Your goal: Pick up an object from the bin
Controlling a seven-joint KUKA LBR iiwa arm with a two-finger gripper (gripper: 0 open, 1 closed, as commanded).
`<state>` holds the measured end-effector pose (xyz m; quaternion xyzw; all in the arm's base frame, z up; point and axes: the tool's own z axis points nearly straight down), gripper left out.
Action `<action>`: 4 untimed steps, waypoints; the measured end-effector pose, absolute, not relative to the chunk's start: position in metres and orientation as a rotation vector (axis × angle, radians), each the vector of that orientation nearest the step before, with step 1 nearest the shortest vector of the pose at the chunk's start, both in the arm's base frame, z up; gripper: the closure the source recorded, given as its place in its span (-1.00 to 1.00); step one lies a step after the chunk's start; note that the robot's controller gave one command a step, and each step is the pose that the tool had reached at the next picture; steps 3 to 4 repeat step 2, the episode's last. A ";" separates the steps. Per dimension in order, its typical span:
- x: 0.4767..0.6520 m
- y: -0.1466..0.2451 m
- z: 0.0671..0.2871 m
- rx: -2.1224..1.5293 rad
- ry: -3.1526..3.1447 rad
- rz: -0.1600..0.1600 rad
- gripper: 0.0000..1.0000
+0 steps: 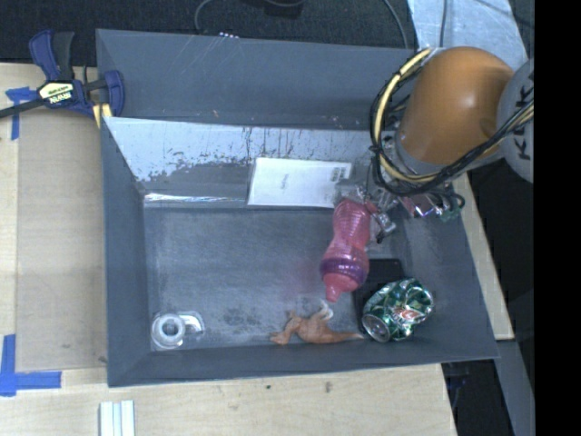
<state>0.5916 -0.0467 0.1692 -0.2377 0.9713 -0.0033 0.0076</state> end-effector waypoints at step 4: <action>0.596 -0.048 0.328 -0.751 3.029 -0.011 1.00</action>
Offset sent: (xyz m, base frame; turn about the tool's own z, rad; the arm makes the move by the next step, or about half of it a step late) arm 0.0032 -0.0014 0.1600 -0.0053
